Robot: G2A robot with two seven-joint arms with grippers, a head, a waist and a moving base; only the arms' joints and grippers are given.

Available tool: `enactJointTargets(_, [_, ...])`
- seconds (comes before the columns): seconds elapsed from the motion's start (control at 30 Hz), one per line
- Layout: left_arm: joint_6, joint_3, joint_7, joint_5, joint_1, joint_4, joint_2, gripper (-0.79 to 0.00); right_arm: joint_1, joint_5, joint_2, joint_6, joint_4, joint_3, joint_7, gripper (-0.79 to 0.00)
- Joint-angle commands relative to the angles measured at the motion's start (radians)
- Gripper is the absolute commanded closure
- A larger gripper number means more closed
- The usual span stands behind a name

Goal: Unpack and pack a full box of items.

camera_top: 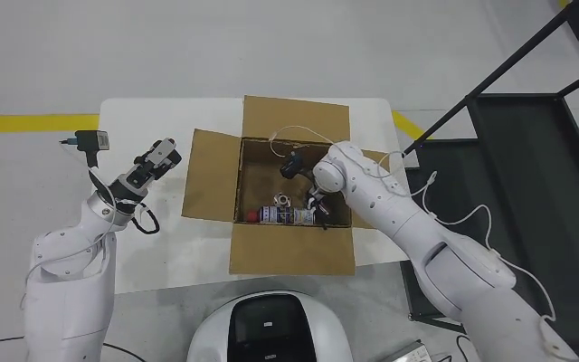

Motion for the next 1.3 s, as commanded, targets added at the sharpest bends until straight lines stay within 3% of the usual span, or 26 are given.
enactJointTargets(0.0, [0.0, 0.0, 0.0, 0.0, 0.0, 0.0, 0.0, -0.785, 0.005, 0.001, -0.007, 0.003, 0.015, -0.005, 0.001, -0.2])
enactJointTargets(0.07, [0.0, 0.0, 0.0, 0.0, 0.0, 0.0, 0.0, -0.785, 0.009, 0.006, -0.013, 0.004, 0.027, -0.008, 0.001, 0.0])
enactJointTargets(0.27, [0.0, 0.0, 0.0, 0.0, 0.0, 0.0, 0.0, -0.785, 0.018, 0.034, -0.022, 0.009, 0.044, 0.009, -0.022, 0.0])
enactJointTargets(0.5, [0.0, 0.0, 0.0, 0.0, 0.0, 0.0, 0.0, -0.785, -0.003, 0.058, 0.0, 0.029, -0.022, 0.076, -0.046, 0.0])
enactJointTargets(0.9, [0.0, 0.0, 0.0, 0.0, 0.0, 0.0, 0.0, -0.785, -0.162, 0.018, 0.081, 0.033, -0.308, 0.266, -0.173, 0.0])
enactJointTargets(1.07, [0.0, 0.0, 0.0, 0.0, 0.0, 0.0, 0.0, -0.785, -0.216, -0.068, 0.093, 0.046, -0.335, 0.276, -0.242, 0.0])
enactJointTargets(1.27, [0.0, 0.0, 0.0, 0.0, 0.0, 0.0, 0.0, -0.785, -0.242, -0.062, 0.09, 0.06, -0.337, 0.28, -0.302, 0.0])
